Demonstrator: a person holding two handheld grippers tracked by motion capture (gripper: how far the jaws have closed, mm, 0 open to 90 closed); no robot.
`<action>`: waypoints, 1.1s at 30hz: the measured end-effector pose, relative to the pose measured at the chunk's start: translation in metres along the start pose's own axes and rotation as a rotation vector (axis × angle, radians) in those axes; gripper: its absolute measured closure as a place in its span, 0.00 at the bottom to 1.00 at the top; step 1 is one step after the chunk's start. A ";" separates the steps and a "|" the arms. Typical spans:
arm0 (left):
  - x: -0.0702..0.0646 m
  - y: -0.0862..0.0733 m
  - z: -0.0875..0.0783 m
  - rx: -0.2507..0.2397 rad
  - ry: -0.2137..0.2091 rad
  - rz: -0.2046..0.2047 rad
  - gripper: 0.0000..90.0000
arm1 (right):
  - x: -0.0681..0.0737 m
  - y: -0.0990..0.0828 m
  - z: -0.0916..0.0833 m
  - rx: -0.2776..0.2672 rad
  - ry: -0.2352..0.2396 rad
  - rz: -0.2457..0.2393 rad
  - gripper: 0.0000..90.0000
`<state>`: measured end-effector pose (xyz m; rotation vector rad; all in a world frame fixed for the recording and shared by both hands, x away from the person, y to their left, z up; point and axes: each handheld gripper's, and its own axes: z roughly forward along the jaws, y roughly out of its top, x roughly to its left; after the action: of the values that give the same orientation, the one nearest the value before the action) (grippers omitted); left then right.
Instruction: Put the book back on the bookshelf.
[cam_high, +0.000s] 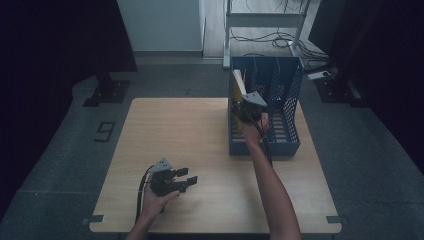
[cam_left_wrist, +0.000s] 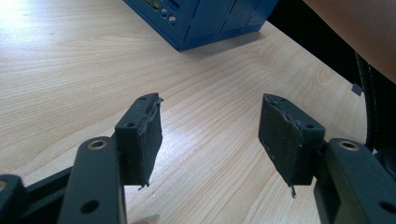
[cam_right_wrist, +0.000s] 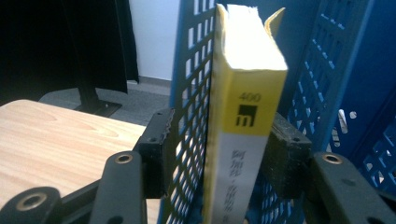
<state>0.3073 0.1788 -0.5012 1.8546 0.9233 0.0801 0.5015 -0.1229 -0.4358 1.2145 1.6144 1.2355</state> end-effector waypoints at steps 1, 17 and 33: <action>0.000 0.000 0.000 -0.001 0.000 0.000 0.44 | 0.001 0.001 -0.002 0.003 0.004 -0.005 0.54; -0.001 0.000 0.000 0.009 0.005 0.006 0.44 | 0.001 0.001 -0.023 0.015 0.052 0.003 0.50; 0.000 -0.001 0.001 0.014 0.012 0.009 0.43 | 0.001 -0.008 -0.052 0.007 0.119 -0.021 0.50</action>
<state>0.3070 0.1781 -0.5022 1.8731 0.9264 0.0903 0.4507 -0.1360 -0.4307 1.1438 1.7143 1.3117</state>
